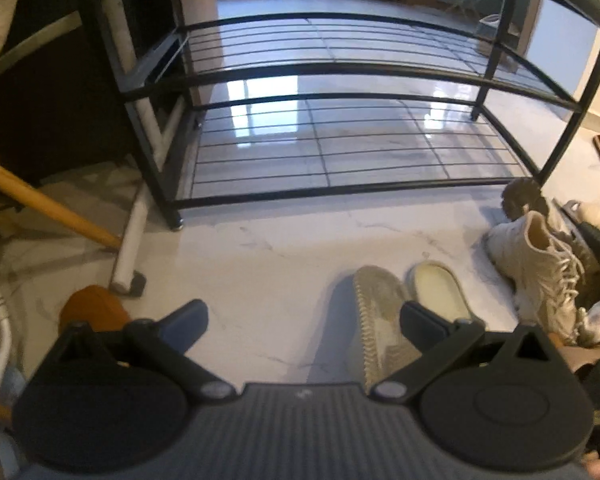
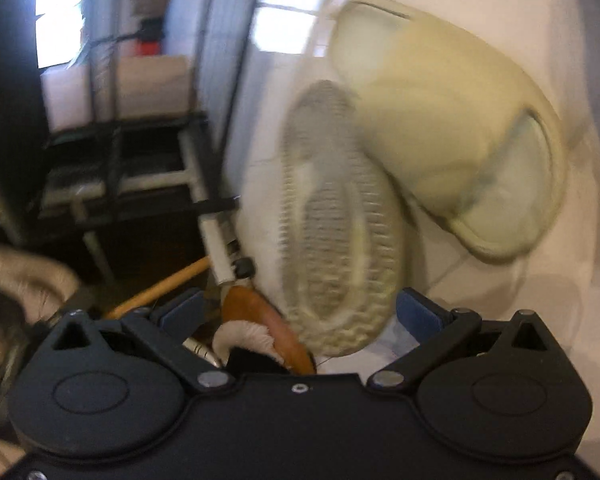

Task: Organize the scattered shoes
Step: 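Move the right tool to the upturned clog and grasp its sole, then flip the clog upright with the right tool beside the other pale slide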

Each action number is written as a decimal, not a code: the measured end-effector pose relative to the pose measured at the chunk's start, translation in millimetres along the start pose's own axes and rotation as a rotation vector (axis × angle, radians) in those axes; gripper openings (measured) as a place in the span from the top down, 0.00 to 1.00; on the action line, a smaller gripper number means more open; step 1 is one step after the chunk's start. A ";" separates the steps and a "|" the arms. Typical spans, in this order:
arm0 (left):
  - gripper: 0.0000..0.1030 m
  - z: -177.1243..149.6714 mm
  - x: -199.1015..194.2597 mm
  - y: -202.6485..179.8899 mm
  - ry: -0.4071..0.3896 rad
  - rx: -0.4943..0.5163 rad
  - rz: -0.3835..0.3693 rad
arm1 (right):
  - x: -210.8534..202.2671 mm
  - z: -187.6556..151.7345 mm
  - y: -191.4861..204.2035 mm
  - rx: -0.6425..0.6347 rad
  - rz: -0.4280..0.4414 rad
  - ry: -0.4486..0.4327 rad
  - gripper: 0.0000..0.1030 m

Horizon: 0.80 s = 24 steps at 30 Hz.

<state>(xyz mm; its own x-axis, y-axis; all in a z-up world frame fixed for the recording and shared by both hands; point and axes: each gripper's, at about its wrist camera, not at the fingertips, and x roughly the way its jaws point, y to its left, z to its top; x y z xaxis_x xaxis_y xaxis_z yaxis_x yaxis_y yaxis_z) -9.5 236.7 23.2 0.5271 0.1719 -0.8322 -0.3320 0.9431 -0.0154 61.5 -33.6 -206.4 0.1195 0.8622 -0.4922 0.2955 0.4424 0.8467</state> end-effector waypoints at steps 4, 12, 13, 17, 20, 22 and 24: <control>0.01 2.2 -4.6 5.4 0.003 -0.048 -0.051 | 20.7 7.4 -10.7 0.076 -0.013 -0.046 0.00; 0.01 3.4 -2.6 8.2 0.005 -0.081 -0.031 | 65.2 16.2 0.6 0.067 -0.063 -0.090 0.01; 0.01 2.8 -1.2 7.7 0.013 -0.083 -0.029 | 69.1 17.0 1.4 0.066 -0.072 -0.092 0.02; 0.01 2.9 2.3 6.2 0.023 -0.080 -0.022 | 77.9 17.2 4.3 0.064 -0.075 -0.094 0.03; 0.01 2.9 4.3 4.5 0.025 -0.069 -0.021 | 80.8 17.6 4.2 0.066 -0.083 -0.097 0.08; 0.01 2.3 4.3 2.7 0.018 -0.059 -0.022 | 78.8 17.6 0.9 0.075 -0.099 -0.101 0.11; 0.01 1.4 4.7 0.6 0.016 -0.047 -0.021 | 75.2 17.1 -2.8 0.082 -0.109 -0.103 0.15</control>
<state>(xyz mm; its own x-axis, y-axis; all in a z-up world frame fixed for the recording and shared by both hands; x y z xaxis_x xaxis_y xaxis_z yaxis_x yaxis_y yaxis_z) -6.2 238.5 20.0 0.5222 0.1474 -0.8400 -0.3579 0.9319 -0.0589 85.9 25.7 -249.3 0.1775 0.7785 -0.6020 0.3874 0.5071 0.7699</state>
